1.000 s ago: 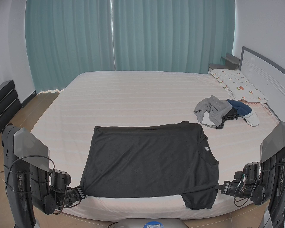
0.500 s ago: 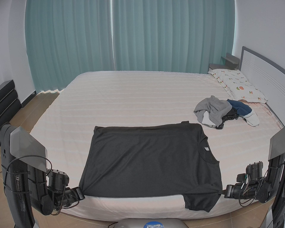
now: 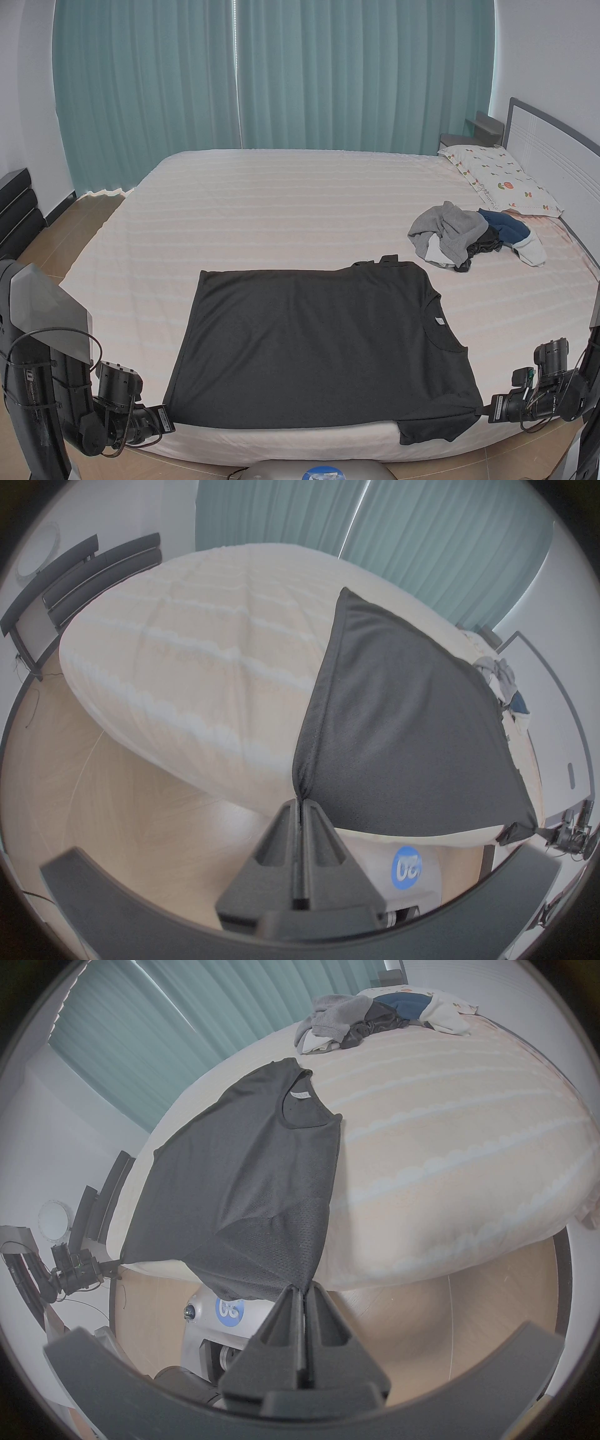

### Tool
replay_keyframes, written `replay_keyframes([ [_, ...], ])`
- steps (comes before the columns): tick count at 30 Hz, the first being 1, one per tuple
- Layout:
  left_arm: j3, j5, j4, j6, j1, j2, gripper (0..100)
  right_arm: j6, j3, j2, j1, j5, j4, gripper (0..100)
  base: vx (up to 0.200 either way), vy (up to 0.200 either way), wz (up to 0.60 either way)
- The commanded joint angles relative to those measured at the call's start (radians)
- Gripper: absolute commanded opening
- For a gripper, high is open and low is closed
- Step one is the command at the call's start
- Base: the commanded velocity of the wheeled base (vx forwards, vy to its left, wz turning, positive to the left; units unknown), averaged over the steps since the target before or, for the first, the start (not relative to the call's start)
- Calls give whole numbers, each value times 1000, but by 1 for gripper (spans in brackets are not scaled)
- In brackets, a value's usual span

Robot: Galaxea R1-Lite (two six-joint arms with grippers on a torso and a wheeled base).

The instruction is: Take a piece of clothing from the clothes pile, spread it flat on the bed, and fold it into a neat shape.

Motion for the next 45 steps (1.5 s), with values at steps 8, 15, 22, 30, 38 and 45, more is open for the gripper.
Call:
replay_keyframes([
  [8,17,3,226,83,-8,-111,0,-69,17,-122,-32,5,149,0,0,0,0],
  [15,15,3,387,125,-30,-194,0,-101,17,-187,-32,2,241,0,0,0,0],
  [22,17,15,479,157,-43,-224,0,-129,17,-268,-32,-2,350,0,0,0,0],
  [30,15,16,594,159,-85,-303,0,-157,17,-331,-32,-2,439,0,0,0,0],
  [38,15,18,645,176,-88,-303,0,-183,17,-375,-32,-5,511,0,0,0,0],
  [45,-9,16,513,145,-53,-324,0,-183,14,-384,-32,8,476,0,0,0,0],
])
